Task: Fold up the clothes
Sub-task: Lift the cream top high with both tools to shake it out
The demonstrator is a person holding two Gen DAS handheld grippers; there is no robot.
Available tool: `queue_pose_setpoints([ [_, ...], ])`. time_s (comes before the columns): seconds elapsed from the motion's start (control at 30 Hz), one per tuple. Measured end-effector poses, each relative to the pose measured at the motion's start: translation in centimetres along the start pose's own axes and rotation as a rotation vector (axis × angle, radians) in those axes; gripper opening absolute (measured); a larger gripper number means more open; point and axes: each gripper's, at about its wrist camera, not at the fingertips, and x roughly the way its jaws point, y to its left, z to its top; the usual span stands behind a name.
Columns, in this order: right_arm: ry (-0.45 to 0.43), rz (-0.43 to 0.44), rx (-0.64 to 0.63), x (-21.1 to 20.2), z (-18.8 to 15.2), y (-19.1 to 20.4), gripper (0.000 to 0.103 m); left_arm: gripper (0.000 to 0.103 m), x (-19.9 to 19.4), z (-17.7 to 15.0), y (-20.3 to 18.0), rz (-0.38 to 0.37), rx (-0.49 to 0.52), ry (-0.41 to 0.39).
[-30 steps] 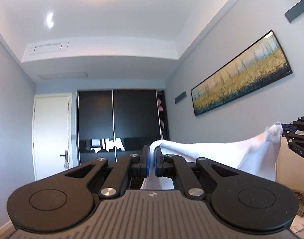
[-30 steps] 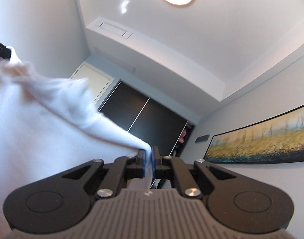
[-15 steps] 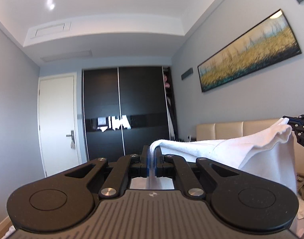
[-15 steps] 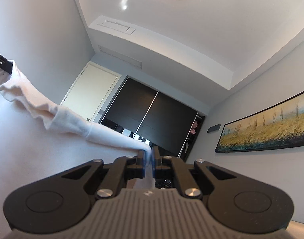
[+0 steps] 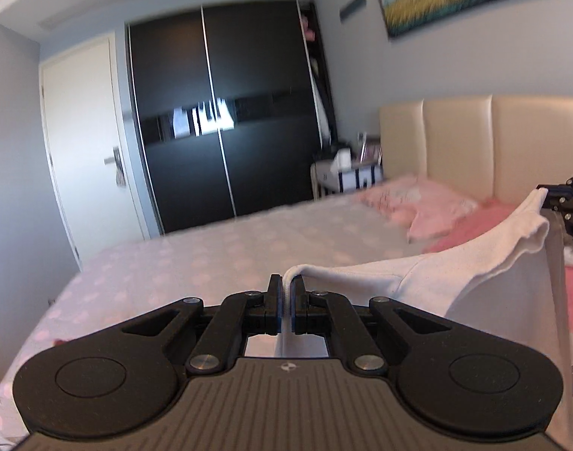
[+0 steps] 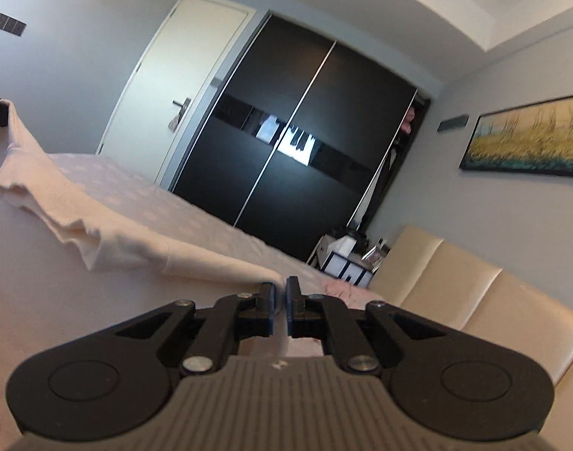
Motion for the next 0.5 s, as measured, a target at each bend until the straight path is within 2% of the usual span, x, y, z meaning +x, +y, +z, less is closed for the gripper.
queue_pose_setpoints([
  [0.1, 0.104, 0.036, -0.01, 7.5, -2.7, 1.8, 0.007, 0.002, 7.5, -1.9, 1.0, 0.007, -0.01, 0.104],
  [0.23, 0.237, 0.092, -0.015, 16.5, -6.9, 4.0, 0.007, 0.002, 15.6, -6.7, 1.1, -0.008, 0.026, 0.237],
  [0.37, 0.341, 0.145, -0.034, 23.6, -12.2, 6.7, 0.007, 0.002, 21.9, -11.3, 0.6, -0.033, 0.051, 0.351],
  [0.5, 0.423, 0.196, -0.062, 27.7, -16.1, 9.0, 0.007, 0.002, 25.7, -14.7, 0.2, -0.043, 0.054, 0.421],
])
